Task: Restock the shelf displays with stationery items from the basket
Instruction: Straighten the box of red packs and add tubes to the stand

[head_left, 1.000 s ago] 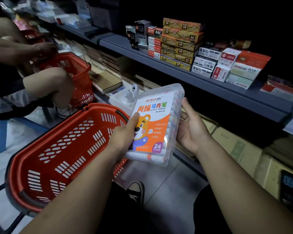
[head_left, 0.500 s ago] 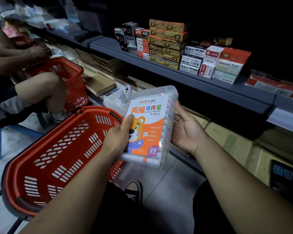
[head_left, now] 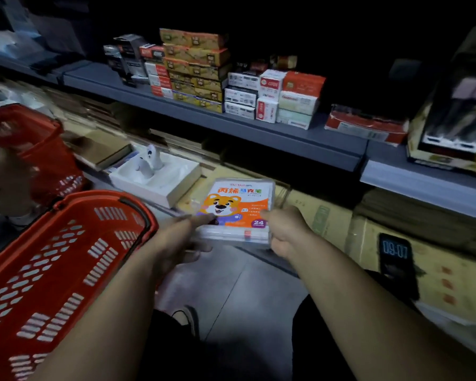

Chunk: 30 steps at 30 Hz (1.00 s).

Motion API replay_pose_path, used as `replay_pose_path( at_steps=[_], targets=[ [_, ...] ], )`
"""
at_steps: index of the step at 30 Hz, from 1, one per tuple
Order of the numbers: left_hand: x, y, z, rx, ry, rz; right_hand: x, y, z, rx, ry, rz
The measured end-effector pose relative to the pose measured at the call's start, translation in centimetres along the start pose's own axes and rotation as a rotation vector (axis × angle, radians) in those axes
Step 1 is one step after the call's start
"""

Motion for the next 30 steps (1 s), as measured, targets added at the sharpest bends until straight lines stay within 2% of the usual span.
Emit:
replay_pose_path(
  at_steps=[2, 8, 11, 15, 18, 22, 25, 27, 30],
  targets=[
    [0.0, 1.3, 1.6, 0.041, 0.031, 0.035, 0.2, 1.5, -1.9, -0.072, -0.009, 0.002],
    [-0.6, 6.3, 8.0, 0.141, -0.072, 0.085, 0.1, 5.4, -6.3, -0.262, 0.007, 0.012],
    [-1.3, 8.8, 11.3, 0.128, -0.056, 0.120, -0.1, 8.5, -8.3, -0.365, -0.064, -0.006],
    [-1.8, 11.5, 15.3, 0.097, -0.061, 0.157, 0.7, 10.7, -11.1, -0.482, -0.145, 0.057],
    [-2.1, 13.4, 17.5, 0.082, 0.001, 0.190, 1.2, 11.9, -12.5, -0.538, -0.302, 0.073],
    [-2.3, 15.8, 19.1, 0.111, 0.054, 0.187, 1.1, 13.4, -13.2, -0.413, -0.332, 0.096],
    [-2.8, 16.8, 19.0, 0.134, 0.362, 0.222, 2.0, 13.0, -13.2, -0.221, -0.397, 0.124],
    [-3.4, 16.7, 19.0, 0.155, 0.522, 0.239, 2.2, 12.4, -13.7, -0.180, -0.513, 0.101],
    [-4.3, 16.9, 18.4, 0.094, 0.711, 0.277, 2.0, 11.8, -14.5, -0.153, -0.668, 0.037]
  ],
)
Point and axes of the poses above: each hand's wrist, its own y-axis towards the middle knuckle, its own z-axis out of the palm, x = y × z, the point moved 1 cm from there along y, towards the middle knuckle, and after that the axes turned 8 degrees about -z, right-handed, at the moved point
